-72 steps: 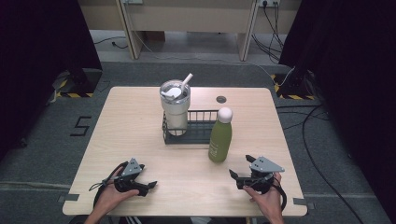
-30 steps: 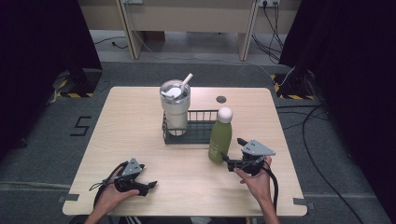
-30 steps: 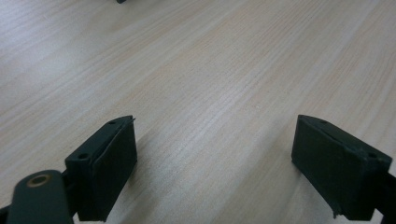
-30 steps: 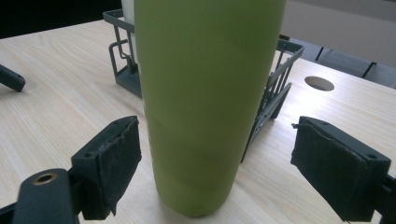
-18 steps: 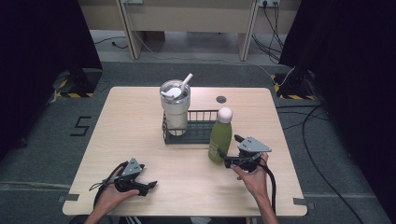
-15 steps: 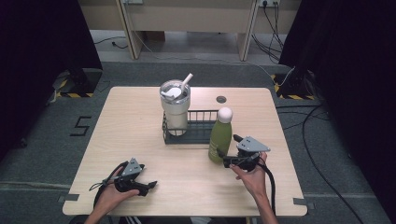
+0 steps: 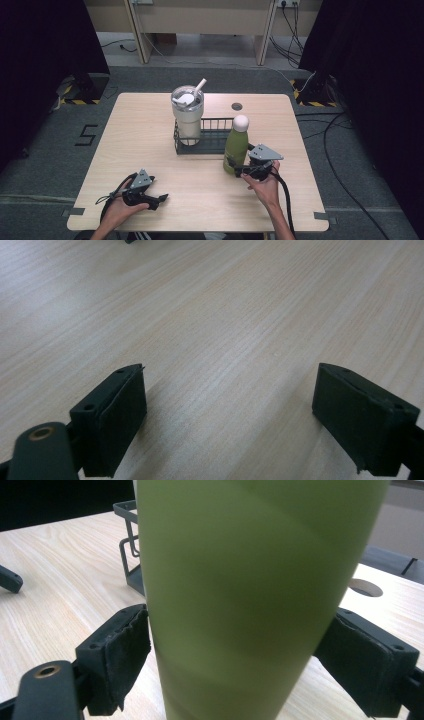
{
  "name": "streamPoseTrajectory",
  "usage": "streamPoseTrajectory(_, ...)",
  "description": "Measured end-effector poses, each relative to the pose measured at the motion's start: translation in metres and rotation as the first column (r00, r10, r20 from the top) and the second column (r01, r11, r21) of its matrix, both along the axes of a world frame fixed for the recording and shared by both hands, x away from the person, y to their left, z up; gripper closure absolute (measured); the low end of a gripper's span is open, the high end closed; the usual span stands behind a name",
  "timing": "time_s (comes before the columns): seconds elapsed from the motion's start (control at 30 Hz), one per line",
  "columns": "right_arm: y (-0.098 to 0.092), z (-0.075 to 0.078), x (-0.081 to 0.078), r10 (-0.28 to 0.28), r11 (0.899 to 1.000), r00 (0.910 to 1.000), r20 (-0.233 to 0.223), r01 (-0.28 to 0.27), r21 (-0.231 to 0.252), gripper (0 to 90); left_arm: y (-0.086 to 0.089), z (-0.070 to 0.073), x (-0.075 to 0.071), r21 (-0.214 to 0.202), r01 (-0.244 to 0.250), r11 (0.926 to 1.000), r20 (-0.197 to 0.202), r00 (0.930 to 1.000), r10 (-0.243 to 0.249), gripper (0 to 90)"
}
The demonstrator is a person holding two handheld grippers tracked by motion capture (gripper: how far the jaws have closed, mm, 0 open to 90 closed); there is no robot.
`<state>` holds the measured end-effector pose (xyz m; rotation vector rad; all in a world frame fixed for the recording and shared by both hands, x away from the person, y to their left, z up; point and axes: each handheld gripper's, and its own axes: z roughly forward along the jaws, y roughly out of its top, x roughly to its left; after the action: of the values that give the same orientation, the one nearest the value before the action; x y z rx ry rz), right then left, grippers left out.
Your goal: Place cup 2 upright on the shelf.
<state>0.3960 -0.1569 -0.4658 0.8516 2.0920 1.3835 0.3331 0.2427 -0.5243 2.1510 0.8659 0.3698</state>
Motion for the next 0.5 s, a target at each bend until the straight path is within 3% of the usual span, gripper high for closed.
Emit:
streamPoseTrajectory(0.27, 0.006, -0.003, 0.007, 0.011, 1.0, 0.9999, 0.009, -0.011, 0.029, 15.1, 0.0, 0.0, 0.0, 0.0, 0.0, 1.0, 0.0, 1.0, 0.0, 13.5)
streamPoseTrajectory(0.5, 0.012, -0.002, 0.012, 0.016, 1.0, 0.9997, 0.021, -0.016, 0.023, 16.1, 0.0, 0.0, 0.0, 0.0, 0.0, 1.0, 0.0, 1.0, 0.0, 13.5)
